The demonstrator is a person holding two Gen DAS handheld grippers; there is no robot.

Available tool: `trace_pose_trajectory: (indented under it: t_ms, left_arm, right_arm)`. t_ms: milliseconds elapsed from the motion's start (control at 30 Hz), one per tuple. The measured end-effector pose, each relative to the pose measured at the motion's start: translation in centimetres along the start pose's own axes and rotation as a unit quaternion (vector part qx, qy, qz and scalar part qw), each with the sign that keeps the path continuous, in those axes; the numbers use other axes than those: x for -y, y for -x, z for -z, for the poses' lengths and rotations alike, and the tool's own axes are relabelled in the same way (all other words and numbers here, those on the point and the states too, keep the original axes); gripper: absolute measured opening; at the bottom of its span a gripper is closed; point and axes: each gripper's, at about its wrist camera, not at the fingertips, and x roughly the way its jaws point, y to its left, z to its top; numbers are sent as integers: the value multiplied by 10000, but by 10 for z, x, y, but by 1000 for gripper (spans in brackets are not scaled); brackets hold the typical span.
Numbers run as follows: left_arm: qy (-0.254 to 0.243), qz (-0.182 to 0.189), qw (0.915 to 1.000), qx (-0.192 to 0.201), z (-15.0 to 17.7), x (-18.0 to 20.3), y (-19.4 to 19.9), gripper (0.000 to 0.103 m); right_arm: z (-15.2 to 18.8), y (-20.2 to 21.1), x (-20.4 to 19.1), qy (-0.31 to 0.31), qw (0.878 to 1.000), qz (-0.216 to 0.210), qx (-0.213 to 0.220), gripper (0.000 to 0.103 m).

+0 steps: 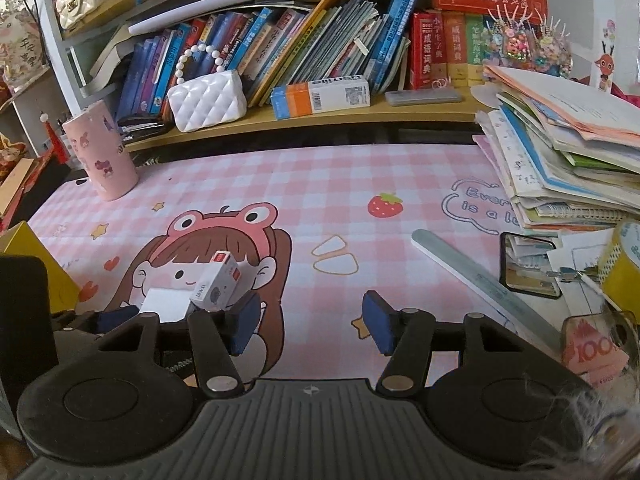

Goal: Organize objects
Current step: 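Grasp the white charger with the left tool while the right tool grasps the small white-and-red box, then carry the charger and small box over the yellow box with both tools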

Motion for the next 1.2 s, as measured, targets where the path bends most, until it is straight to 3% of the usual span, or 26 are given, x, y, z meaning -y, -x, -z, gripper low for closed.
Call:
trace_pose_trajectory:
  t_ms: [233, 533, 700, 800, 867, 900, 1200]
  left_arm:
    - [220, -48, 9996, 189, 6, -18, 33, 64]
    - [493, -236, 9983, 222, 26, -46, 90, 64]
    - [472, -238, 9983, 235, 36, -47, 109, 64]
    - [510, -192, 9982, 250, 40, -48, 117, 64]
    - [532, -163, 9981, 274, 43, -49, 123, 64]
    - [540, -149, 9980, 293, 43, -49, 126, 64]
    - [543, 200, 9968, 553, 48, -50, 159, 64]
  right_arm:
    - [-3, -15, -14, 192, 9995, -241, -82, 55]
    - [-14, -68, -58, 579, 9959, -615, -316, 55]
    - [-18, -97, -78, 853, 9933, -540, -556, 55]
    - [-16, -110, -81, 982, 9923, -372, -654, 44]
    - [-16, -110, -81, 1098, 9915, -297, -639, 17]
    - [-17, -109, -79, 1042, 9916, -356, -680, 14]
    - [-3, -34, -62, 892, 9941, -499, -370, 14]
